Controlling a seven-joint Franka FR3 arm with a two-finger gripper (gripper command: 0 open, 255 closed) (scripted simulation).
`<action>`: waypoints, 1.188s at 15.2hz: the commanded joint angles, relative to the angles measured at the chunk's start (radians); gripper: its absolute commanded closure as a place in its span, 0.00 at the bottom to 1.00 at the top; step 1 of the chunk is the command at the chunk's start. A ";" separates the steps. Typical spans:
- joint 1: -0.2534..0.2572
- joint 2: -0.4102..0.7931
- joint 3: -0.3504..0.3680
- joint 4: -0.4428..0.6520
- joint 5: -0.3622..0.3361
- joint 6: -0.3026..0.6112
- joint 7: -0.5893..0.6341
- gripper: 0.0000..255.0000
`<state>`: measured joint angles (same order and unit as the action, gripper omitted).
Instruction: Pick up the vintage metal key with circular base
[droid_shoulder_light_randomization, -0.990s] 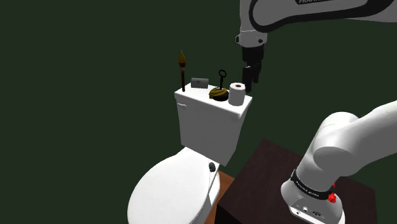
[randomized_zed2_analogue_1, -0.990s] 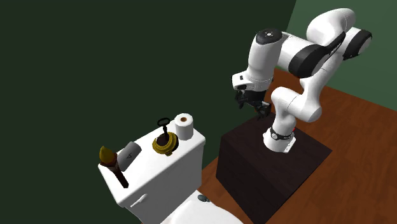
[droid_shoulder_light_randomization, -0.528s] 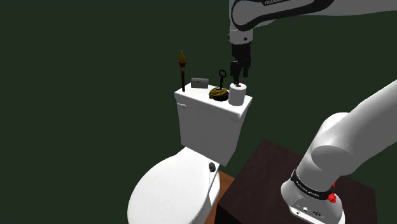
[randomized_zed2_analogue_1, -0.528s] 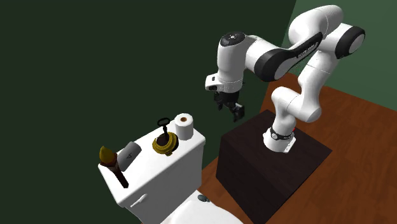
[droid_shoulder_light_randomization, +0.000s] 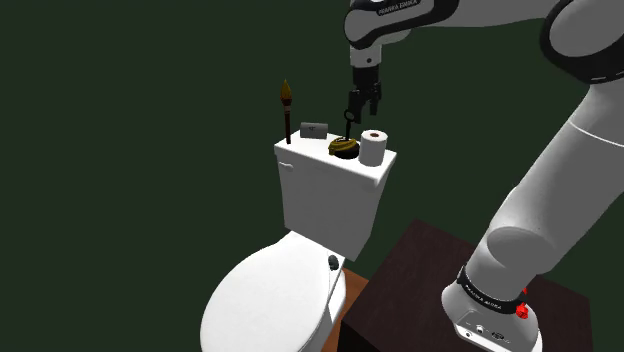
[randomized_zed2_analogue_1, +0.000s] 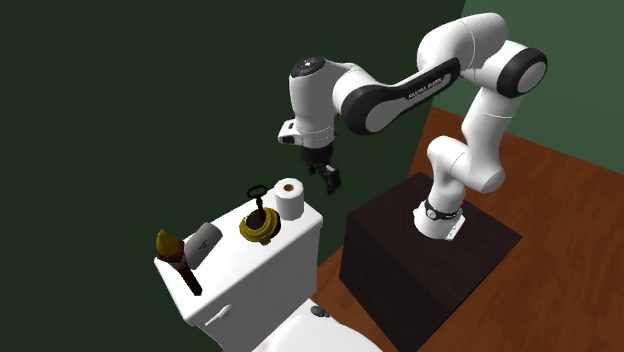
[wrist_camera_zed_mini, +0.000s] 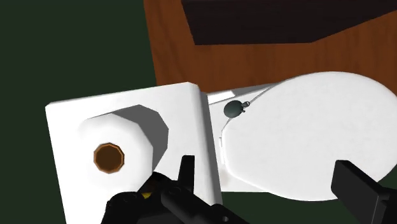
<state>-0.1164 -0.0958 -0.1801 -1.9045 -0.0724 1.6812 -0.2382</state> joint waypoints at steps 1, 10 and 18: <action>-0.014 0.077 -0.018 0.083 0.017 -0.005 -0.013 0.00; -0.107 0.451 -0.071 0.528 0.125 -0.083 -0.063 0.00; -0.157 0.606 -0.075 0.691 0.170 -0.094 -0.071 0.00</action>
<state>-0.2740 0.5104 -0.2555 -1.1988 0.0975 1.5719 -0.3079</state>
